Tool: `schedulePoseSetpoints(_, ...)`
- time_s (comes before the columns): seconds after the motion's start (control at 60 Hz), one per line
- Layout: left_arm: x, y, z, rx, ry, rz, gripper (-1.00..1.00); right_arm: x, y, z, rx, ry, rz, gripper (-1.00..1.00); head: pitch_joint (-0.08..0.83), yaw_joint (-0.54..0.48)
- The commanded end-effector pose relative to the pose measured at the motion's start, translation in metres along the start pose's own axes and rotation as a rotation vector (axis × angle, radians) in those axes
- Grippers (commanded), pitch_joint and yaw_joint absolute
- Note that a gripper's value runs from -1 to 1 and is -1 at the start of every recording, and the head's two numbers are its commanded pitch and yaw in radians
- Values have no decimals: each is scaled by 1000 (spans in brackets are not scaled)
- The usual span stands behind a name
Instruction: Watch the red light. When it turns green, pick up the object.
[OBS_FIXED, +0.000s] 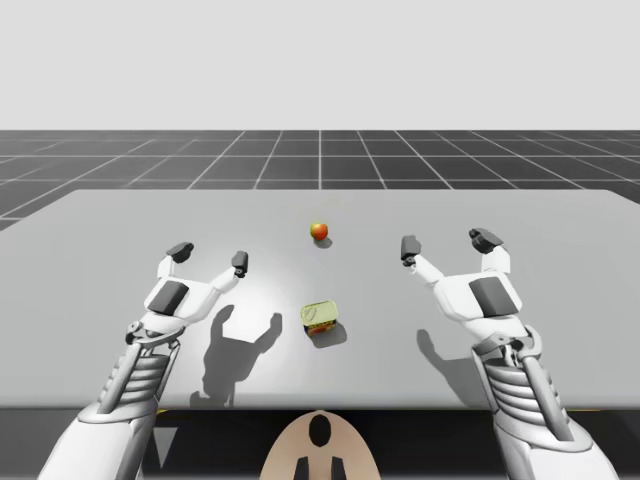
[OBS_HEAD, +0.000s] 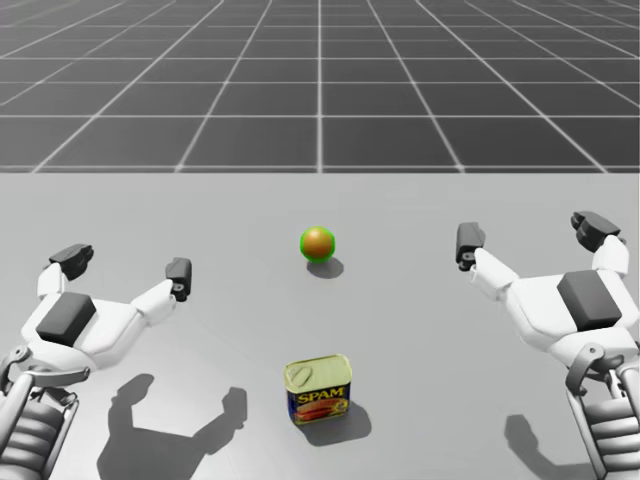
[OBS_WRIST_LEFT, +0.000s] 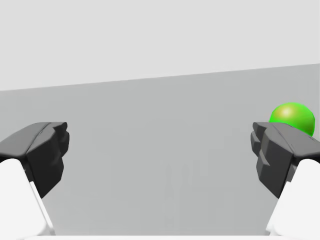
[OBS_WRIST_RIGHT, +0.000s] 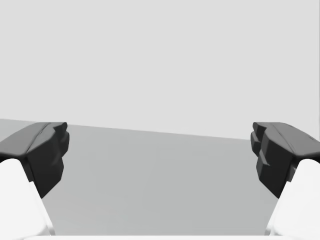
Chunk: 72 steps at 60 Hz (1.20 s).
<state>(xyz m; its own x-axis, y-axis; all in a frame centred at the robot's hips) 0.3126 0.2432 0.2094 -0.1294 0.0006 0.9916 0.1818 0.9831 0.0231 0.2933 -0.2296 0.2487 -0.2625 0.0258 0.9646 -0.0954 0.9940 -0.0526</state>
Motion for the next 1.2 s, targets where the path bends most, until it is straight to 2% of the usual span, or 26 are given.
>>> schedulePoseSetpoints(0.017, 0, 0, 0, 0, -1, 0, -1000, 0, 1, 0, -1, 0, 1, -1000, 446, 0)
schedulePoseSetpoints(0.3, 0, 0, 0, -1, 1, -1, -1000, -1, 1, 0, 1, 1, 5, -1000, 551, 10)
schedulePoseSetpoints(0.517, 1, -1, 0, -9, 1, -7, -1000, -2, 2, 0, 3, 1, 13, -1000, 678, 17)
schedulePoseSetpoints(0.7, 0, -4, 1, -32, 14, -15, -1000, -2, 3, -1, 5, 4, 13, -1000, 712, 20)
schedulePoseSetpoints(0.783, 1, -9, 3, -81, 50, -19, -1000, -2, 3, -1, 6, 4, 13, -1000, 717, 18)
schedulePoseSetpoints(0.833, 3, -12, 6, -97, 58, -47, -1000, -2, 3, -1, 6, 5, 13, -1000, 716, 16)
schedulePoseSetpoints(0.867, 9, -14, 10, -137, 73, 10, -1000, -3, 3, -1, 4, 6, 14, -1000, 713, 11)
schedulePoseSetpoints(0.9, 12, -15, 12, -162, 90, 48, -1000, -3, 3, -1, 4, 7, 13, -1000, 711, 9)
schedulePoseSetpoints(0.933, 16, -19, 15, -190, 131, 55, -1000, -4, 3, -2, 2, 10, 15, -1000, 710, 6)
schedulePoseSetpoints(0.95, 19, -19, 18, -185, 143, 42, -1000, -4, 3, -2, 1, 11, 14, -1000, 710, 5)
schedulePoseSetpoints(0.983, 25, -21, 22, -264, 166, 83, -1000, -5, 3, -2, 2, 14, 14, -1000, 710, 9)
schedulePoseSetpoints(1.05, 29, -23, 24, -315, 196, 63, -1000, -5, 3, -2, 3, 15, 15, -1000, 713, 12)
schedulePoseSetpoints(1.1, 31, -25, 25, -407, 244, 51, -1000, -5, 3, -2, 4, 14, 15, -1000, 716, 16)
schedulePoseSetpoints(1.117, 29, -26, 25, -454, 270, 23, -1000, -5, 3, -2, 5, 14, 14, -1000, 715, 17)
schedulePoseSetpoints(1.167, 24, -27, 24, -474, 274, -22, -1000, -6, 3, -2, 4, 14, 14, -1000, 715, 19)
schedulePoseSetpoints(1.183, 19, -27, 24, -519, 276, -76, -1000, -6, 3, -2, 5, 15, 13, -1000, 715, 18)
schedulePoseSetpoints(1.2, 17, -26, 24, -538, 279, -94, -1000, -6, 3, -2, 5, 15, 13, -1000, 715, 18)
